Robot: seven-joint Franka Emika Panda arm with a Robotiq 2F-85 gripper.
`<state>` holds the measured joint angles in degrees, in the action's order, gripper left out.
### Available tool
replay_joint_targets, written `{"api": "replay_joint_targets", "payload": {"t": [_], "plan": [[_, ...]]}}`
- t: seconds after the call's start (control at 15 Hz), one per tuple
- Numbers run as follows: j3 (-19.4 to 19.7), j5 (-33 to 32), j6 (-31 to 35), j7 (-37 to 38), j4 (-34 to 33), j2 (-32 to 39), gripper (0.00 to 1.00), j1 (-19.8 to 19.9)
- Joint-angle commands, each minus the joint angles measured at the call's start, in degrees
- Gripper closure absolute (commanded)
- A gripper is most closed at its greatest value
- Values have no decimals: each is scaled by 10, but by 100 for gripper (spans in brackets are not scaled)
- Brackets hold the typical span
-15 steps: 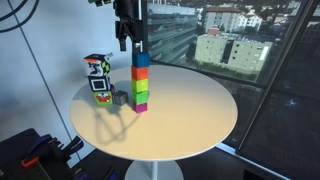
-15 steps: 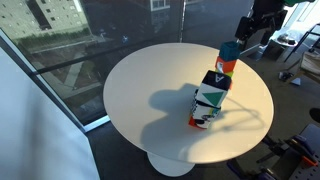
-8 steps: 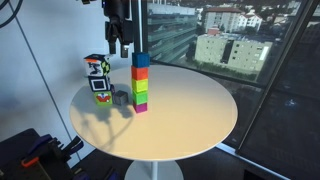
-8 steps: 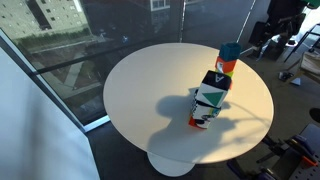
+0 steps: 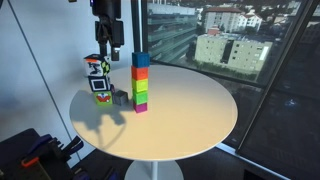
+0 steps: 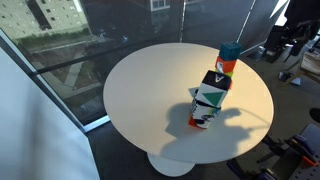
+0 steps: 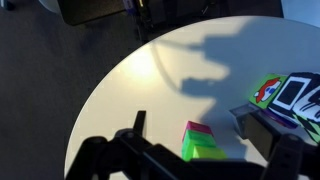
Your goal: Put the blue block on the orange block
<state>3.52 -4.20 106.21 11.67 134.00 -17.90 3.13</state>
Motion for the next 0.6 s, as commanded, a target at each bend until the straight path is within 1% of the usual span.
{"api": "replay_joint_targets", "payload": {"t": [0.0,0.27,0.53], "plan": [[5,19,27,-33,37,-41,0,6],[9,27,73,-55,65,-64,0,5],[12,34,103,-78,84,-76,0,4]]}}
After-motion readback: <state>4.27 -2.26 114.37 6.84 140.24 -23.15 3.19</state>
